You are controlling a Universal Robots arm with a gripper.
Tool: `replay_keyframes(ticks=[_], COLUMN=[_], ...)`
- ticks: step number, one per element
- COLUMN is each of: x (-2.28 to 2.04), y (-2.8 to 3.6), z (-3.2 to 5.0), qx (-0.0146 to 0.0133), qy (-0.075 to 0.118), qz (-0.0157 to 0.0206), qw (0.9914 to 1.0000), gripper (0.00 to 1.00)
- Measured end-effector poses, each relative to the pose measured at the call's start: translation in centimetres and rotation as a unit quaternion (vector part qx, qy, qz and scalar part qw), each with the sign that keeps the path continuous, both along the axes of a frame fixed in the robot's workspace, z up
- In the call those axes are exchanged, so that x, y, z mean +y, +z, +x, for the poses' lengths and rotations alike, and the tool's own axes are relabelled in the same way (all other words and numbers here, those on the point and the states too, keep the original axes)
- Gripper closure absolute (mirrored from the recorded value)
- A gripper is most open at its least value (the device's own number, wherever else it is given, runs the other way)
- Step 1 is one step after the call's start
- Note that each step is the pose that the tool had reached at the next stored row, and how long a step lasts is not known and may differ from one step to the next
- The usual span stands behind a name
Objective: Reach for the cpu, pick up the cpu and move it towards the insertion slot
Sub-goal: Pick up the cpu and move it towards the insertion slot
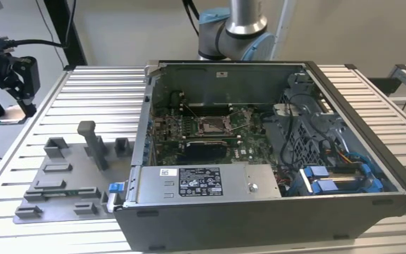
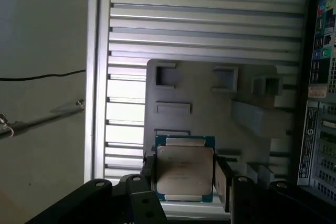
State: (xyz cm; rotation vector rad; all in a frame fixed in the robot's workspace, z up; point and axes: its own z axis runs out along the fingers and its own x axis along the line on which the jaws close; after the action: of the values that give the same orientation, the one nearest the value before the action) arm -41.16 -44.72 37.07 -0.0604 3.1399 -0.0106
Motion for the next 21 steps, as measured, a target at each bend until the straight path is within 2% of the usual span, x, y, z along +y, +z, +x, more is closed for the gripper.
replay_keyframes(ticks=[11,21], x=[0.00,0.00], y=[0.00,0.00], z=[2.54,5.22], qx=[0.0000,0.0000], qy=[0.000,0.000], qz=[0.0000,0.0000], qw=[1.00000,1.00000], gripper=[1.00,1.00])
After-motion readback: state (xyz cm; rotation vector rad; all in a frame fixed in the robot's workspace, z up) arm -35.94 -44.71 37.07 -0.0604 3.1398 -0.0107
